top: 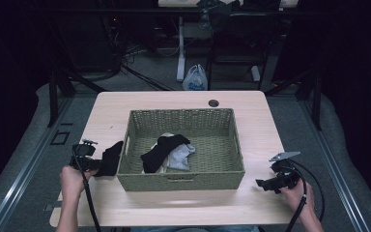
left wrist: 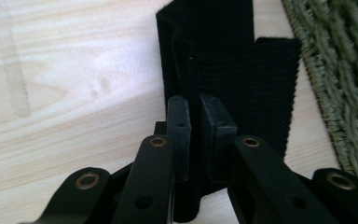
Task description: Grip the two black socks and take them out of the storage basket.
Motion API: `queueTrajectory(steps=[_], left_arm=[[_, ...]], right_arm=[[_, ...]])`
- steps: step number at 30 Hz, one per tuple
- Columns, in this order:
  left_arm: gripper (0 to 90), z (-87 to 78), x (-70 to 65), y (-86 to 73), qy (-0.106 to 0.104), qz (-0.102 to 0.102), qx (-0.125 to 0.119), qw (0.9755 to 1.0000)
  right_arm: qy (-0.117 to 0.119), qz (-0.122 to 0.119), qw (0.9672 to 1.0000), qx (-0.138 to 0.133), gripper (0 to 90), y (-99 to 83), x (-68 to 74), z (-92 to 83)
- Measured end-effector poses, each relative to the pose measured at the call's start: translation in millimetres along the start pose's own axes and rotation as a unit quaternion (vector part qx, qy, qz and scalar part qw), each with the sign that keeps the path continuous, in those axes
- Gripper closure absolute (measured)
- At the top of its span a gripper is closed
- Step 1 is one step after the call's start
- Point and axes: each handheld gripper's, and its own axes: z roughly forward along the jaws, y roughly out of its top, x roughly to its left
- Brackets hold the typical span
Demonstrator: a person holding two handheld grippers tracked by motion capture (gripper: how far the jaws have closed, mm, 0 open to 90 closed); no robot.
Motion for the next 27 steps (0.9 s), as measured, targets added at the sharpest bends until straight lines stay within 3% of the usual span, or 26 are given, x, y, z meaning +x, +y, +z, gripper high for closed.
queueTrajectory(steps=[3,8,13,19,27], left_arm=[[75.7,-0.1,0.0,-0.7,-0.002,0.0,0.001,1.0],[45.1,-4.2,-1.0,0.0,-0.002,-0.004,-0.001,1.0],[21.8,-21.9,-3.4,2.3,0.001,-0.008,-0.034,0.9994],[14.8,-39.6,-6.3,4.2,-0.002,-0.005,-0.062,0.998],[9.6,-57.4,-17.4,10.3,0.001,0.021,-0.093,0.9954]], right_arm=[[0.001,-0.001,1.0,-0.001,5.3,-0.2,0.0,-0.3],[-0.001,0.0,1.0,-0.002,5.3,-0.4,-0.1,-0.9],[0.0,0.0,1.0,-0.001,5.2,-0.1,0.3,-0.1],[0.002,0.004,1.0,-0.003,5.3,-1.7,-0.8,-0.2],[0.007,0.005,1.0,-0.002,5.3,-1.5,-0.9,0.5]])
